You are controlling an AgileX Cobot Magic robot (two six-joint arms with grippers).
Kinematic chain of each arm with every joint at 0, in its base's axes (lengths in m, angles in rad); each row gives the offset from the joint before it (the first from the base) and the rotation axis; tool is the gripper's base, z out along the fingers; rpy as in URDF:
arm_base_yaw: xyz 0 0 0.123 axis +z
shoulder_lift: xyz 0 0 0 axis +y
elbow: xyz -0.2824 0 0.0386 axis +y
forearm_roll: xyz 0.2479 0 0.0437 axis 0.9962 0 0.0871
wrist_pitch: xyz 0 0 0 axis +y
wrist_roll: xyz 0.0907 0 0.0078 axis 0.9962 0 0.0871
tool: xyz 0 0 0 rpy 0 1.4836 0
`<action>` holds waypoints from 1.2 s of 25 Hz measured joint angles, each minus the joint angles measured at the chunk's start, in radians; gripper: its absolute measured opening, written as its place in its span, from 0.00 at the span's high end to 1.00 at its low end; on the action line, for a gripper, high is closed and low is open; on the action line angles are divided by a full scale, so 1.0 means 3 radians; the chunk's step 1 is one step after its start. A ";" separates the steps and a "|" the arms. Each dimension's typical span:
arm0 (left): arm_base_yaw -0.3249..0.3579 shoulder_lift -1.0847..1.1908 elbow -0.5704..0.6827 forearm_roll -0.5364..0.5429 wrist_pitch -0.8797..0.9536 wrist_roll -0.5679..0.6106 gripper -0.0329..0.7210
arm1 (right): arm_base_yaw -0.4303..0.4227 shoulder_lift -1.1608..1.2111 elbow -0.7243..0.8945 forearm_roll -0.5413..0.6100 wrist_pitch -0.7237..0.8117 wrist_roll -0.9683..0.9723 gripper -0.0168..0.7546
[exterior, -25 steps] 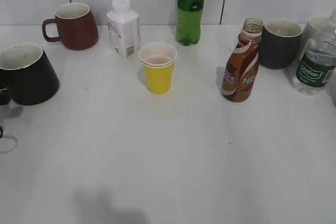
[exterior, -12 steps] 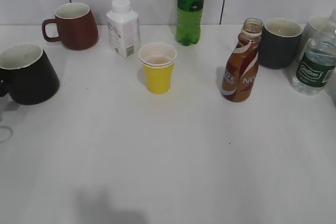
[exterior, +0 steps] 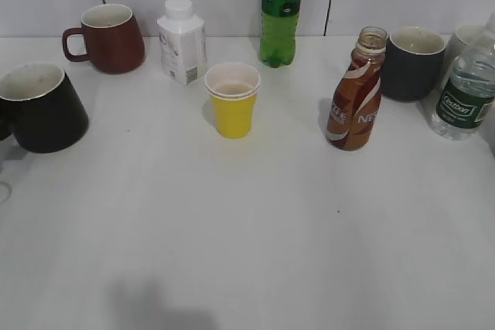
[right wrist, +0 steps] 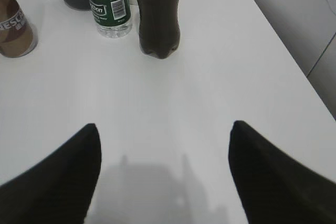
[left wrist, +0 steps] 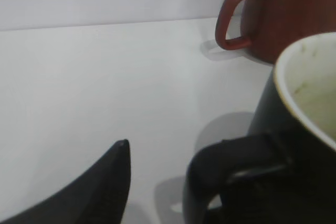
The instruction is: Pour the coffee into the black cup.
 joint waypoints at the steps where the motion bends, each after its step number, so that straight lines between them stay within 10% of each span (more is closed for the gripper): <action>1: 0.0000 0.0033 -0.0024 0.0019 -0.0005 -0.0003 0.41 | 0.0000 0.0000 0.0000 0.0000 0.0000 0.0000 0.22; 7: 0.0004 0.0270 -0.0069 0.0039 -0.0336 -0.0034 0.46 | 0.0000 0.0000 0.0000 0.0000 0.0000 0.0000 0.22; 15: 0.0004 0.0566 -0.0195 0.0177 -0.0790 -0.0040 0.86 | 0.0000 0.0000 0.0000 0.0000 0.0000 0.0000 0.22; 30: 0.0004 0.0470 -0.0377 0.1080 -0.0677 -0.0531 0.88 | 0.0000 0.0000 0.0000 0.0000 0.0000 0.0000 0.22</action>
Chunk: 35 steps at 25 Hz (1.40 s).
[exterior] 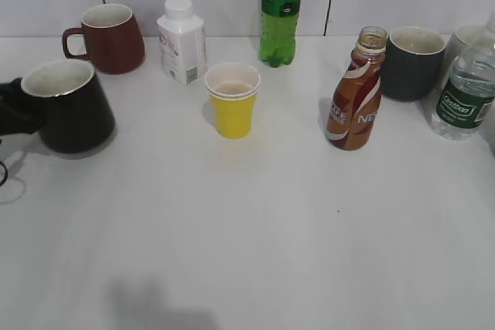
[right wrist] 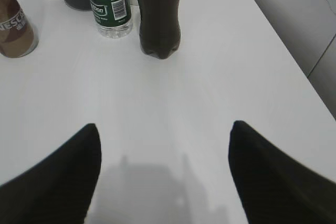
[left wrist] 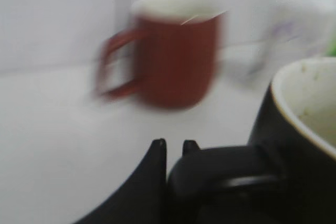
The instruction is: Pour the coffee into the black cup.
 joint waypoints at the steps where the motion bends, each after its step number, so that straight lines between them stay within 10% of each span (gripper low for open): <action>1: 0.0000 -0.0023 -0.0093 0.0209 0.0009 -0.0141 0.88 | 0.0000 0.0000 0.0000 0.0000 0.0000 0.0000 0.22; 8: -0.0204 -0.0071 -0.0617 0.1234 -0.0015 -0.1042 0.88 | 0.0000 0.0000 0.0000 0.0000 0.0000 0.0000 0.22; 18: -0.0851 -0.0071 -0.0749 0.1637 -0.0026 -0.1128 0.88 | 0.0000 0.0000 0.0000 0.0000 0.0000 0.0000 0.22; 35: -0.0887 -0.0071 -0.0749 0.1962 -0.0026 -0.1148 0.88 | 0.0000 0.0000 0.0000 0.0018 -0.0003 0.0000 0.22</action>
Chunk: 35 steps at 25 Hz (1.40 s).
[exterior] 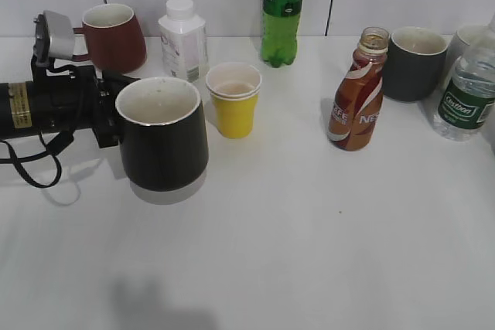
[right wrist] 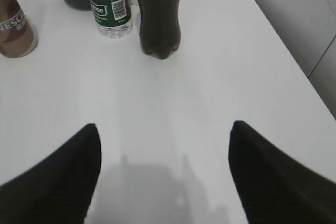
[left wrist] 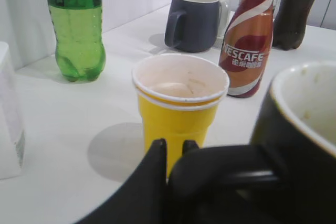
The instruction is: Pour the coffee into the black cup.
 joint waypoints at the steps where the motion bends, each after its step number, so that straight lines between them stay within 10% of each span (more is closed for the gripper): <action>1: 0.0000 0.0000 0.0000 -0.0004 0.0000 0.0000 0.88 | 0.0000 0.0000 -0.0004 0.0004 -0.0015 -0.0019 0.22; 21: -0.0003 0.0000 0.0000 -0.0039 0.0003 -0.0004 0.88 | 0.0114 0.2245 0.0480 0.0108 -0.4119 -0.0350 0.22; 35: -0.0003 0.0000 0.0000 -0.0042 0.0003 -0.0004 0.88 | 0.0960 0.4123 0.0651 -0.0005 -0.5416 -0.0306 0.18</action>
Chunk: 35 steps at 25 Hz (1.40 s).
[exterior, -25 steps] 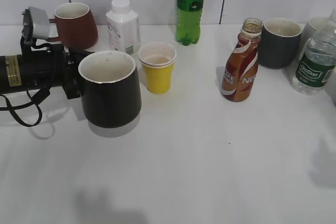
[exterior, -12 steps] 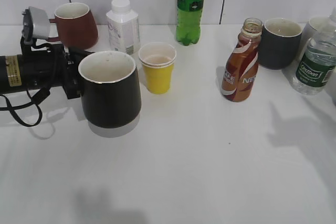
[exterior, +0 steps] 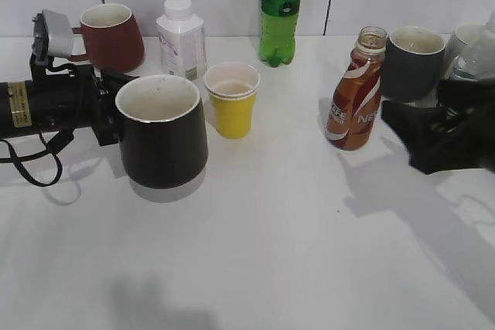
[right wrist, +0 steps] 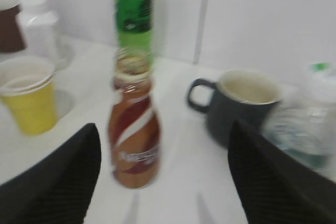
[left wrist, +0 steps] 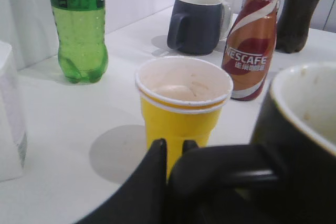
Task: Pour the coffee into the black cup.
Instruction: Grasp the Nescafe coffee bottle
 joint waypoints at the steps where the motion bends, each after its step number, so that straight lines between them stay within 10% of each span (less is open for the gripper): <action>1: 0.0000 0.0000 0.0000 0.0000 0.0000 0.0000 0.88 | 0.0003 0.0139 0.0000 0.0000 -0.0137 0.0013 0.16; 10: 0.0000 0.0000 0.0000 -0.0003 0.0000 0.0000 0.88 | 0.0007 0.1351 -0.0091 0.0000 -0.1082 0.0037 0.12; 35: 0.0000 0.0000 0.0000 -0.0006 0.0000 0.0000 0.88 | 0.0007 0.2339 -0.0962 0.0151 -0.1194 0.0045 0.28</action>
